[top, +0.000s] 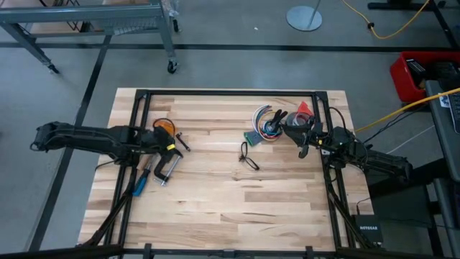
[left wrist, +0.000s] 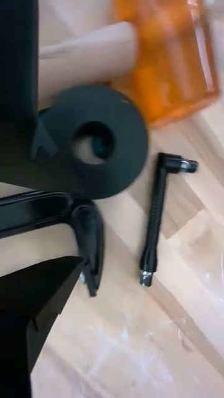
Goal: Coil cords
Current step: Uncoil the green wire from the black spool
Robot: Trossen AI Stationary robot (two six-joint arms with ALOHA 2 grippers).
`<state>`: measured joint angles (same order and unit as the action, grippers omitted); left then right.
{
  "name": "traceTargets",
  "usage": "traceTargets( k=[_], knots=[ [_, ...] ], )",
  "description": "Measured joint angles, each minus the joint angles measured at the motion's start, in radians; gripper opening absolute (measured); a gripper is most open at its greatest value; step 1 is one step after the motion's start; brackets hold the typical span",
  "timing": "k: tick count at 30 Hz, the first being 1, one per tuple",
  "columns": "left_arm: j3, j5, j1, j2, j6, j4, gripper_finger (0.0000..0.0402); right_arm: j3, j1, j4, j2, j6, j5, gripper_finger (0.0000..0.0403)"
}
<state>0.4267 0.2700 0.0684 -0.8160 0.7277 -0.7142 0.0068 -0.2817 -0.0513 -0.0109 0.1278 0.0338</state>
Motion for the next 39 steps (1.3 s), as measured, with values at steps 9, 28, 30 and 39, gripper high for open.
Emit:
traceTargets(
  k=[9, 28, 30, 39],
  knots=[
    [0.005, 0.022, 0.000, -0.181, -0.085, 0.083, 0.0156, 0.000, 0.000, 0.000, 0.000, 0.000, 0.000, 0.0122],
    [0.245, 0.164, 0.000, -0.203, -0.153, -0.201, 0.0155, 0.000, 0.000, 0.000, 0.000, 0.000, 0.000, 0.0122],
    [0.268, 0.178, 0.000, -0.203, -0.153, -0.273, 0.0155, 0.000, 0.000, 0.000, 0.000, 0.000, 0.000, 0.0122],
    [0.276, 0.157, 0.000, -0.209, -0.249, -0.323, 0.0155, 0.000, 0.000, 0.000, 0.000, 0.000, 0.000, 0.0122]
  ],
)
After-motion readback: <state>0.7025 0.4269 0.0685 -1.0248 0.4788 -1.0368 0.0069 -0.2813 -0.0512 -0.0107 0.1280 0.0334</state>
